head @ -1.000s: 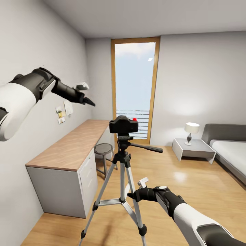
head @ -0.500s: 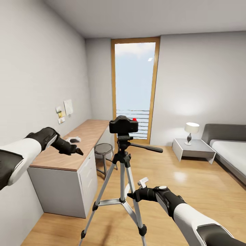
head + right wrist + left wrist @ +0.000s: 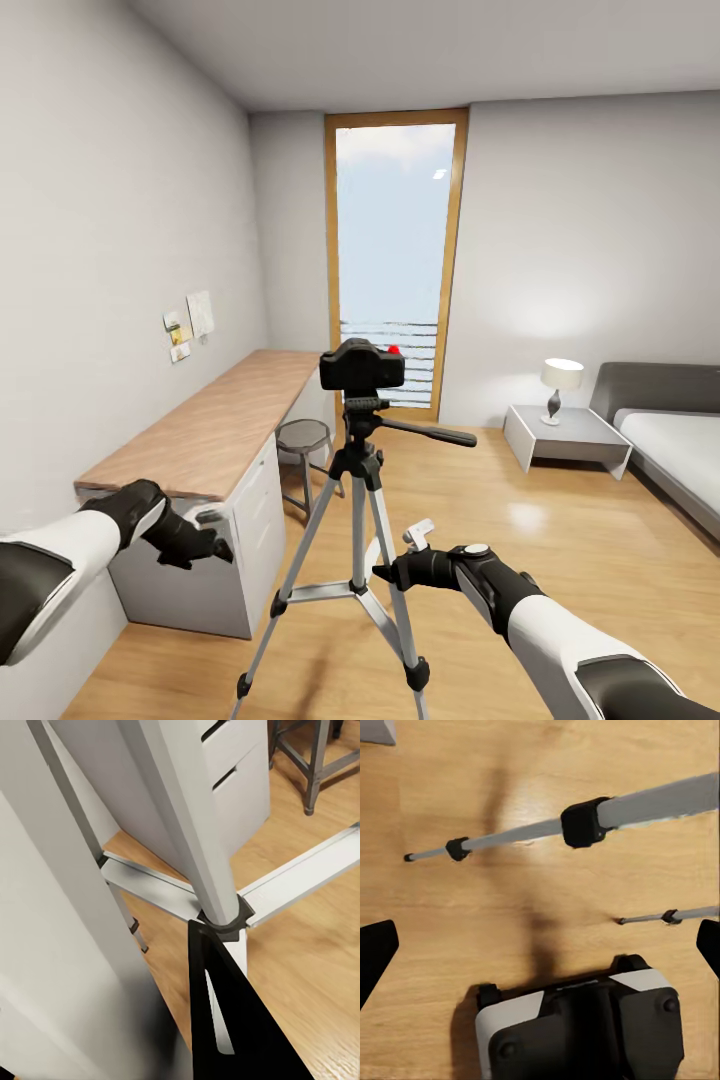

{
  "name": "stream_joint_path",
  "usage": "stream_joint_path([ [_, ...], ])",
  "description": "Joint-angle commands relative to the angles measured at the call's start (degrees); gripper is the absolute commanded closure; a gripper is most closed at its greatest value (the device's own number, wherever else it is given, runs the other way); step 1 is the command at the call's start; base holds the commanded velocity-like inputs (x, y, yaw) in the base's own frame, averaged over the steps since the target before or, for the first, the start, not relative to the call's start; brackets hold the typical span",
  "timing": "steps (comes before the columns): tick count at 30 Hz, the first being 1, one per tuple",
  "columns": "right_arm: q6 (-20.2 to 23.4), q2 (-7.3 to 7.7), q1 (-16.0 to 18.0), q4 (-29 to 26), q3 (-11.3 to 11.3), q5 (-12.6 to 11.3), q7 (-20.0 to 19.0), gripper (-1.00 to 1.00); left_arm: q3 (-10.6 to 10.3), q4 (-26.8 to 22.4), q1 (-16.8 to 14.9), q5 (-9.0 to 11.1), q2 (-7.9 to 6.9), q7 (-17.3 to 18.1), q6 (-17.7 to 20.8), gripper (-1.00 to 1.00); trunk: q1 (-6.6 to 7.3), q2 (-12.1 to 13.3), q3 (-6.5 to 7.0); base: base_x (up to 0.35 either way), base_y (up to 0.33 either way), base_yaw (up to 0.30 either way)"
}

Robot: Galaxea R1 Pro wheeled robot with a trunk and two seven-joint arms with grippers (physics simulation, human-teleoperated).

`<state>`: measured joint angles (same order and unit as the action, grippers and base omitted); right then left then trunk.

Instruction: Attach the digital camera to the camera tripod in the bedroom.

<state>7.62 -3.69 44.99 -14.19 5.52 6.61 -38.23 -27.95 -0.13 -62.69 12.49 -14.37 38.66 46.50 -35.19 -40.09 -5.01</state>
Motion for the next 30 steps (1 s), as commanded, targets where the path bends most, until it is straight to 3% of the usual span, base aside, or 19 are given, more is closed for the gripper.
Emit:
stream_joint_path([
  [1, 0.34, -0.01, 0.01, 3.38, -0.49, 1.56, -0.25, 1.00, -0.25, -0.03, 1.41, 1.52, -0.09, -0.46, 0.33, -1.00, -0.03, -0.06, -0.10, 0.000, 0.000, 0.000],
  [8, 0.37, -0.02, 0.01, 3.38, -0.43, 1.52, 0.16, 1.00, -0.26, 0.00, 10.20, 9.58, -1.01, -8.68, 0.30, -1.00, -0.03, -0.06, -0.10, 0.000, 0.000, 0.000],
  [9, 0.36, -0.01, 0.01, 3.38, -0.45, 1.52, 0.23, 1.00, -0.26, -0.02, 12.40, 11.75, -1.10, -10.94, 0.27, -1.00, -0.03, -0.06, -0.10, 0.000, 0.000, 0.000],
  [12, 0.34, -0.03, 0.01, 3.38, -0.44, 1.54, 0.29, 1.00, -0.29, -0.03, 15.47, 15.07, -1.18, -13.35, -0.27, -1.00, -0.03, -0.06, -0.10, 0.000, 0.000, 0.000],
  [15, 0.36, -0.02, 0.01, 3.38, -0.46, 1.61, 0.32, 1.00, -0.32, -0.02, 18.51, 17.98, -1.23, -14.68, -2.27, -1.00, -0.03, -0.06, -0.10, 0.000, 0.000, 0.000],
  [16, 0.37, -0.01, 0.01, 3.38, -0.48, 1.66, 0.33, 1.00, -0.33, -0.03, 20.55, 19.43, -1.24, -15.18, -4.59, -1.00, -0.03, -0.06, -0.10, 0.000, 0.000, 0.000],
  [23, 0.37, -0.01, 0.01, 3.38, -0.51, 1.73, 0.31, 1.00, -0.32, 0.02, 28.01, 21.91, -1.23, -16.20, -17.08, -1.00, -0.03, -0.06, -0.10, 0.000, 0.000, 0.000],
  [30, 0.38, -0.01, 0.01, 3.38, -0.51, 1.72, 0.30, 1.00, -0.29, 0.04, 34.58, 22.48, -0.83, -16.39, -23.95, -1.00, -0.03, -0.06, -0.10, 0.000, 0.000, 0.000],
])
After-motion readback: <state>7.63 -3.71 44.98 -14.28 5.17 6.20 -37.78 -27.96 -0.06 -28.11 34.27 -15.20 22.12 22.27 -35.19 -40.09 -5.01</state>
